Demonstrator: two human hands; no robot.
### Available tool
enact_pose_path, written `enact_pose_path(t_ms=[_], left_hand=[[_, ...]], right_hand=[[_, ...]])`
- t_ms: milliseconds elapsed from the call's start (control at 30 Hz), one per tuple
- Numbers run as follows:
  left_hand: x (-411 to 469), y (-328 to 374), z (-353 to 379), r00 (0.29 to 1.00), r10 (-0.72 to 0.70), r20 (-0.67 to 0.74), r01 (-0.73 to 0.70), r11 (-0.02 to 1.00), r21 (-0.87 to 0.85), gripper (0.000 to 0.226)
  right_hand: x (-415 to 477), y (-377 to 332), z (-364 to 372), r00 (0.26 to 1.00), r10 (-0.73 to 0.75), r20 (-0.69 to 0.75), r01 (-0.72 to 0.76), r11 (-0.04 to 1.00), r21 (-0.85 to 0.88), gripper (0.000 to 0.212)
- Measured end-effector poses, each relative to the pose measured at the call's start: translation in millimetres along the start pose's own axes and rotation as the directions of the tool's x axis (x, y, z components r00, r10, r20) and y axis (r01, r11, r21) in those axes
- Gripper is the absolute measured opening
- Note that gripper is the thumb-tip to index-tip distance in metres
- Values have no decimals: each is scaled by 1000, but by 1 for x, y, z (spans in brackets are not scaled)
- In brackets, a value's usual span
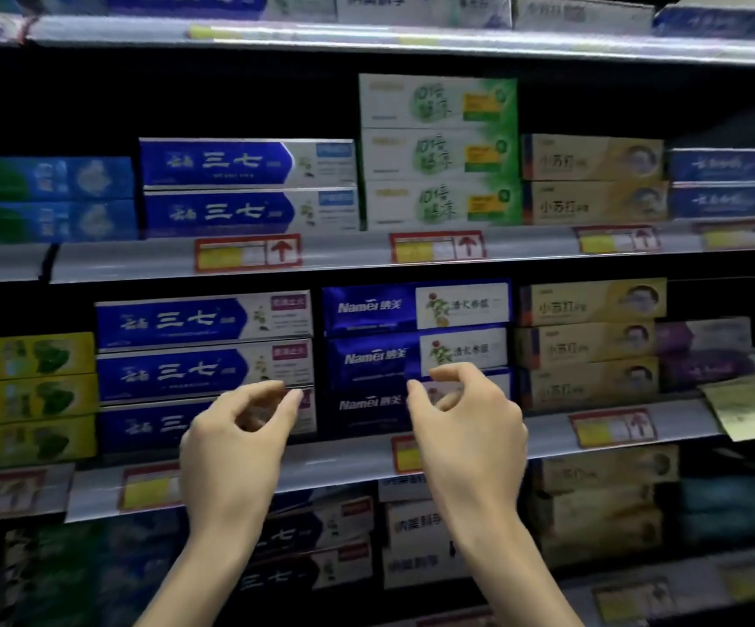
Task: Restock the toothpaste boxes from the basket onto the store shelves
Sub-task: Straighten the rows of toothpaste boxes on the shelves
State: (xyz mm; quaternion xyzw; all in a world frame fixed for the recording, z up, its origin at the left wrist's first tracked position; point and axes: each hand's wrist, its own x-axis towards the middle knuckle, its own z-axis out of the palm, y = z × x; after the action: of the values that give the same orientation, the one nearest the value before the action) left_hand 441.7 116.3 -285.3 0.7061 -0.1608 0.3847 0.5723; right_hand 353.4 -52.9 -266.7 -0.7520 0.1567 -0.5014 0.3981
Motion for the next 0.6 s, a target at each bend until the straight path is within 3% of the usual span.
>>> enact_pose_path(t_ms=[133,267,500,600], left_hand=[[-1,7,32,999,-34,-10,35,999,42,38],[-1,11,52,998,-50,-33,52,997,60,27],[-12,14,65,995,-14,-102,28,990,138,36],[-12,15,65,994,-1,-110,21,984,177,38]], right_hand=[[25,39,-25,1000,18,-16,-17,998,54,32],[51,68,-40,999,53,3,-53,989,136,46],[78,96,-31,981,92,169,-122,975,183,74],[85,97,-29,974,89,207,-135,966,220,70]])
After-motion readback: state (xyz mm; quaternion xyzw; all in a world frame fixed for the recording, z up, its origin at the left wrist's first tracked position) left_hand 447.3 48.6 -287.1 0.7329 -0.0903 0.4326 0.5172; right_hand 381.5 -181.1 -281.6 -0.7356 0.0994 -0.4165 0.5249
